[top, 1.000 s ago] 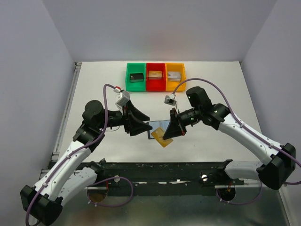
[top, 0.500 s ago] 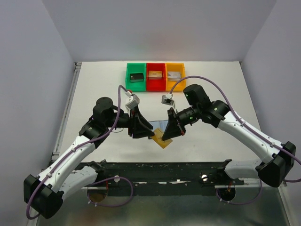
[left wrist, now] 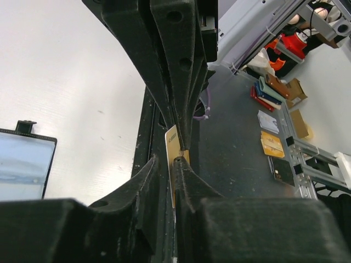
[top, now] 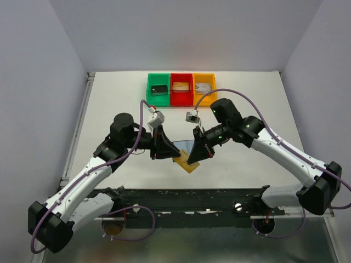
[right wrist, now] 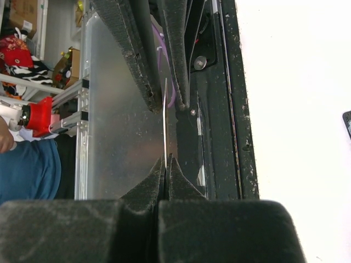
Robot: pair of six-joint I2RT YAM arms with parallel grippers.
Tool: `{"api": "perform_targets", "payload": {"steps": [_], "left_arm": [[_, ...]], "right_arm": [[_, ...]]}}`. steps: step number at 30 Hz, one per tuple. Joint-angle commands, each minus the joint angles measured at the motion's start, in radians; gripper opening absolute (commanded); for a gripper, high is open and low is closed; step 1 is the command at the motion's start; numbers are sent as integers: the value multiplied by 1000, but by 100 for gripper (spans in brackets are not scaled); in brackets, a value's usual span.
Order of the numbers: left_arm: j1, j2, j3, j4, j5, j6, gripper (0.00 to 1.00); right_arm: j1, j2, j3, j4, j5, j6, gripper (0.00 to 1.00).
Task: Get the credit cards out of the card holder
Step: Remove the credit card from the card holder.
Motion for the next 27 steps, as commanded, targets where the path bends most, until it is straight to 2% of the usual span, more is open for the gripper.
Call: {"api": "perform_targets", "payload": {"steps": [1, 5, 10, 12, 14, 15, 18, 20, 22, 27], "left_arm": [[-6, -6, -15, 41, 21, 15, 22], [-7, -6, -29, 63, 28, 1, 18], [-12, -3, -38, 83, 32, -11, 8], [-12, -2, -45, 100, 37, -22, 1], [-12, -3, -54, 118, 38, -37, 0], [-13, -3, -58, 127, 41, -40, 0], [-13, -13, -68, 146, 31, -54, 0], [-14, -22, -74, 144, 11, -56, 0], [-14, -34, -74, 141, -8, -56, 0], [17, -63, -95, 136, -93, -76, 0]], "right_arm": [[8, 11, 28, -16, 11, -9, 0], [8, 11, 28, -13, 14, -9, 0], [8, 10, 28, -15, 13, -11, 0], [8, 10, 25, -13, 14, -11, 0], [8, 10, 26, -11, 16, -9, 0], [8, 8, 26, -11, 19, -9, 3], [8, 4, 28, -8, 48, -2, 32], [8, -9, 23, 7, 80, 12, 42], [8, -24, 17, 27, 109, 34, 50], [-2, -53, 18, 33, 230, 75, 59]]}}
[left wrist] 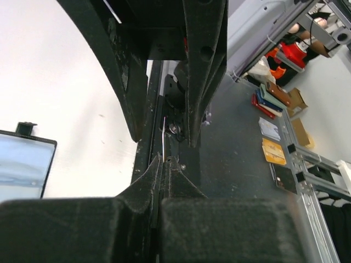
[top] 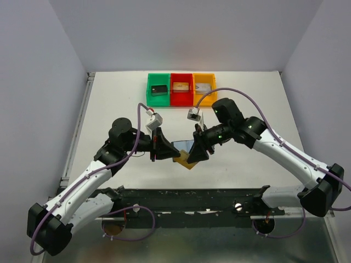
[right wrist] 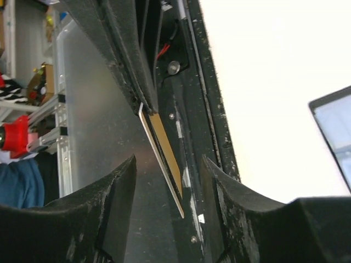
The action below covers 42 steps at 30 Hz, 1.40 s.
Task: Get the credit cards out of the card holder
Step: Remove the credit card from the card holder, then place the credit card at the center of the board.
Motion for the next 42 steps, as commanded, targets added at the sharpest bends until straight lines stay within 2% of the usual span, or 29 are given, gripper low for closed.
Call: {"api": "perform_targets", "payload": {"steps": [1, 5, 8, 13, 15, 17, 21, 27, 32, 37, 42], "left_arm": [[43, -52, -31, 33, -100, -31, 0], [204, -105, -50, 6, -201, -86, 0], [313, -112, -33, -72, -367, -113, 0], [489, 20, -28, -91, -545, -305, 0], [526, 95, -18, -100, -615, -324, 0], [555, 179, -4, -65, -622, -305, 0], [666, 373, 48, 15, -498, -226, 0], [744, 549, 140, 69, -337, -180, 0], [760, 654, 238, -32, -349, -98, 0], [764, 713, 320, -178, -427, -12, 0], [775, 790, 372, -229, -445, 40, 0]], "right_arm": [[-20, -61, 18, 21, 179, 62, 61], [-136, -169, -6, 23, 424, 155, 67], [-201, -253, -44, 29, 631, 227, 75], [-206, -307, -104, 52, 774, 260, 75], [-206, -328, -146, 69, 858, 319, 78], [-206, -371, -225, 119, 935, 381, 78], [-206, -436, -371, 256, 842, 413, 79], [-206, -333, -426, 291, 693, 438, 79], [-206, -276, -468, 366, 601, 444, 79], [-206, -266, -463, 369, 593, 427, 79], [-206, -229, -443, 366, 569, 409, 79]]}}
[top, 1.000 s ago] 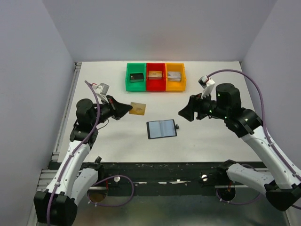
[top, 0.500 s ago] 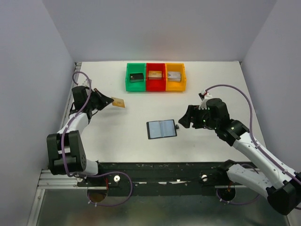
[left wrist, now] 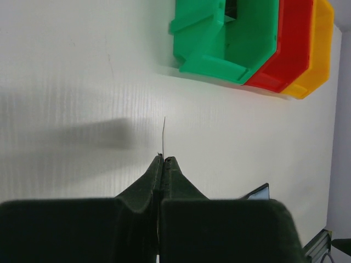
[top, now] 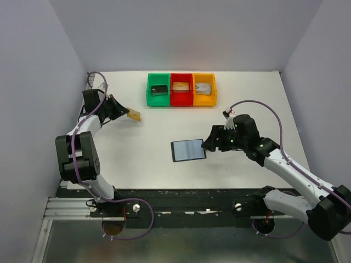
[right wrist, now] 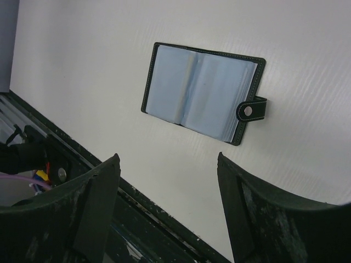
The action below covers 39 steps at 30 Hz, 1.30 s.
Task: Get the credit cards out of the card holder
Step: Place the credit card at the center of the board.
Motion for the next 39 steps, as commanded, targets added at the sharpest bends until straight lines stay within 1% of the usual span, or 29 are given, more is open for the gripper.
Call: {"api": "perform_targets", "payload": {"steps": [1, 6, 10, 19, 25, 27, 30, 32, 34, 39], "left_arm": [[16, 69, 51, -97, -37, 96, 0], [15, 154, 153, -192, -49, 169, 0], [16, 197, 197, -223, -48, 190, 0], [16, 241, 229, -248, -46, 205, 0], [15, 249, 225, -245, -45, 205, 1], [15, 244, 225, -243, -45, 205, 7], [16, 235, 231, -246, -49, 205, 20], [16, 232, 236, -254, -54, 205, 27], [13, 223, 237, -255, -63, 205, 31], [16, 212, 245, -268, -79, 210, 34]], "right_arm": [[0, 32, 23, 22, -48, -23, 79], [0, 46, 20, 20, -60, -31, 79], [0, 46, 14, 19, -71, -29, 79], [0, 60, 12, 25, -74, -32, 79], [0, 60, 6, 23, -63, -29, 79], [0, 52, 3, 26, -51, -28, 79], [0, 48, 5, 23, -45, -28, 79], [0, 48, 5, 23, -41, -28, 79], [0, 48, 8, 22, -41, -29, 79], [0, 49, 5, 20, -41, -29, 79]]}}
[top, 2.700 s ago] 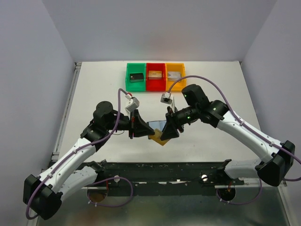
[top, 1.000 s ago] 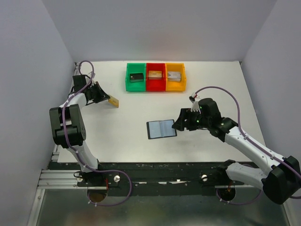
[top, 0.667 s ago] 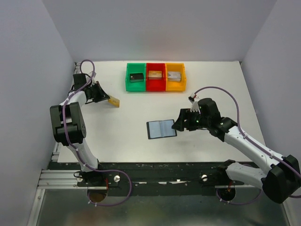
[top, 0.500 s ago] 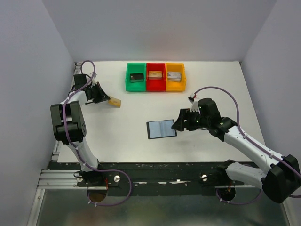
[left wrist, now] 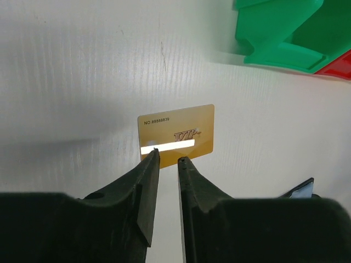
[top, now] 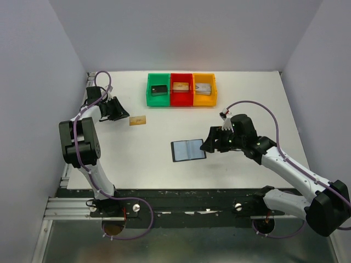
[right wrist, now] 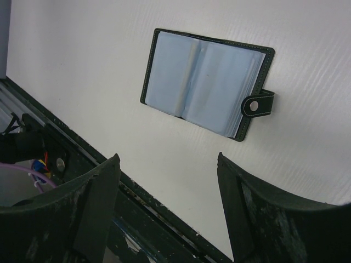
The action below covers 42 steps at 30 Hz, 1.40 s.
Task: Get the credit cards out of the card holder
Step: Place the credit card at the center of the board, then remove the credit card from the card holder.
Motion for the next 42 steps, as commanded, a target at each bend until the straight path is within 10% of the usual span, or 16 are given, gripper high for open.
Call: {"api": "perform_targets", "payload": {"steps": [1, 15, 28, 42], "left_arm": [[8, -32, 33, -24, -36, 14, 35], [-30, -222, -73, 65, -126, -95, 41], [-579, -580, -372, 131, -448, -276, 41], [-682, -683, -588, 251, -447, -370, 41]], "right_arm": [[0, -7, 2, 16, 12, -7, 79], [0, 12, 5, 4, 100, -15, 79], [2, 211, 74, -45, 249, -86, 79], [17, 522, 254, -131, 350, -124, 73]]}}
